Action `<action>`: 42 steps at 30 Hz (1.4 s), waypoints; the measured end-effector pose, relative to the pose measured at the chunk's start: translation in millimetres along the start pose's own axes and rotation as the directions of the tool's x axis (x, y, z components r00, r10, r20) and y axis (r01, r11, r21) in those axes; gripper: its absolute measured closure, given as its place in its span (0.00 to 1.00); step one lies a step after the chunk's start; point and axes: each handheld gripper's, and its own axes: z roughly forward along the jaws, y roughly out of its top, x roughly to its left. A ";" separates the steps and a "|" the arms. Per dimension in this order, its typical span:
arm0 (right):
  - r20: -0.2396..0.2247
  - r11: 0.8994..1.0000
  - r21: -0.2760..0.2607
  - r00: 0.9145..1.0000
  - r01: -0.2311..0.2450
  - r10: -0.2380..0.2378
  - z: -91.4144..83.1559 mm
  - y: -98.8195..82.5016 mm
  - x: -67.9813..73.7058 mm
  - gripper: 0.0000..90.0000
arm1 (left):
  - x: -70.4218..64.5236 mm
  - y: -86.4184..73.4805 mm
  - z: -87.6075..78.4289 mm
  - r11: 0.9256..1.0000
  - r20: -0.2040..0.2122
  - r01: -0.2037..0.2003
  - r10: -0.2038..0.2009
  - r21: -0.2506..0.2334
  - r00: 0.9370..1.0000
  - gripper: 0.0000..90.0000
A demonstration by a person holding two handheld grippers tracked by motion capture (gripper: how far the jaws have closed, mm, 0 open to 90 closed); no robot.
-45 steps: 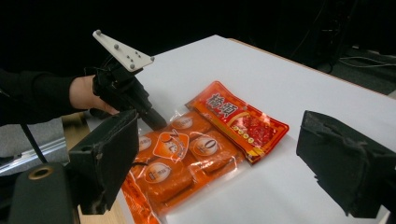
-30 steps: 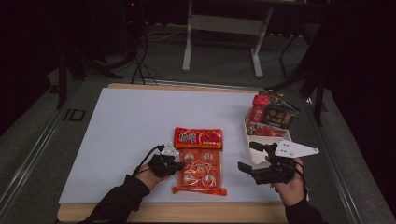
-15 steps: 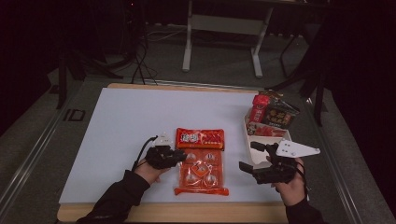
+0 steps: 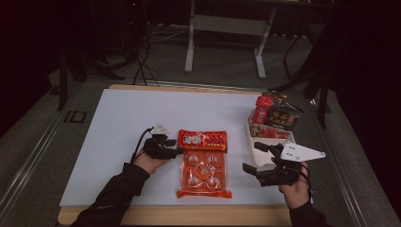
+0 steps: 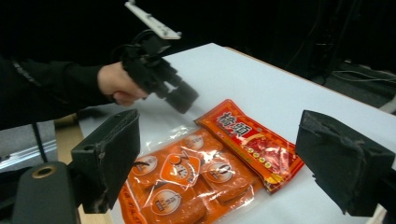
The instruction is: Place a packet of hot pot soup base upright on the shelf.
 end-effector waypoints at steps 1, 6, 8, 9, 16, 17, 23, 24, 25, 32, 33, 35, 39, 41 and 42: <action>-0.004 1.000 -0.002 1.000 0.000 0.000 0.2 -0.1 0.1 0.15 | 2.7 1.1 1.3 1.000 -0.011 0.004 -0.004 -0.002 1.000 0.51; 0.022 1.000 0.017 1.000 0.003 -0.003 1.9 -1.0 0.4 0.14 | 15.0 6.5 12.0 1.000 -0.041 0.012 -0.012 0.013 0.999 0.51; 0.031 1.000 0.015 1.000 0.000 -0.001 2.0 -1.5 0.6 0.14 | 20.3 8.0 16.8 1.000 -0.053 0.022 -0.021 0.019 0.998 0.51; 0.029 1.000 0.016 1.000 -0.005 0.004 2.1 -1.6 0.6 0.14 | 23.0 8.4 19.4 0.999 -0.056 0.033 -0.032 0.019 0.998 0.51; 0.029 1.000 0.019 1.000 -0.012 0.011 3.0 -2.8 0.7 0.14 | 37.3 9.2 37.2 0.997 -0.069 0.061 -0.058 0.051 0.996 0.49; 0.030 1.000 0.025 0.999 -0.011 0.010 3.6 -3.1 1.0 0.14 | 38.5 9.5 39.5 0.996 -0.062 0.066 -0.063 0.052 0.996 0.49; 0.023 1.000 0.029 1.000 -0.012 0.011 5.2 -3.9 0.5 0.14 | 41.4 10.1 49.4 0.995 -0.015 0.081 -0.080 0.066 0.997 0.55; 0.021 0.999 0.029 1.000 -0.015 0.014 5.3 -4.0 0.2 0.14 | 39.3 10.4 50.3 0.996 -0.020 0.065 -0.064 0.069 0.998 0.56; 0.023 0.999 0.031 1.000 -0.015 0.014 5.4 -4.0 0.2 0.14 | 38.1 10.8 51.2 0.995 0.000 0.065 -0.065 0.075 0.998 0.59; 0.013 0.999 0.034 1.000 -0.013 0.013 6.5 -3.3 1.4 0.14 | 25.7 13.6 57.9 0.994 0.039 0.042 -0.046 0.104 0.998 0.81; 0.014 0.999 0.034 1.000 -0.013 0.012 6.6 -3.4 1.3 0.14 | 23.2 14.6 58.3 0.994 0.044 0.042 -0.047 0.104 0.998 0.84; 0.012 0.999 0.034 1.000 -0.016 0.015 7.1 -3.6 0.6 0.14 | 19.6 16.1 58.0 0.993 0.019 0.023 -0.026 0.113 0.999 0.95; 0.007 1.000 0.026 1.000 -0.018 0.017 7.1 -3.9 0.5 0.14 | 15.6 18.9 51.3 0.996 0.010 0.013 -0.014 0.090 1.000 0.98; 0.010 1.000 0.012 1.000 -0.016 0.016 5.9 -3.4 0.2 0.14 | 13.4 20.2 46.3 0.998 0.013 0.017 -0.018 0.064 1.000 0.98; 0.009 1.000 0.005 1.000 -0.020 0.020 5.0 -3.1 -0.1 0.14 | 11.9 20.7 43.5 0.998 0.012 0.006 -0.007 0.055 1.000 0.99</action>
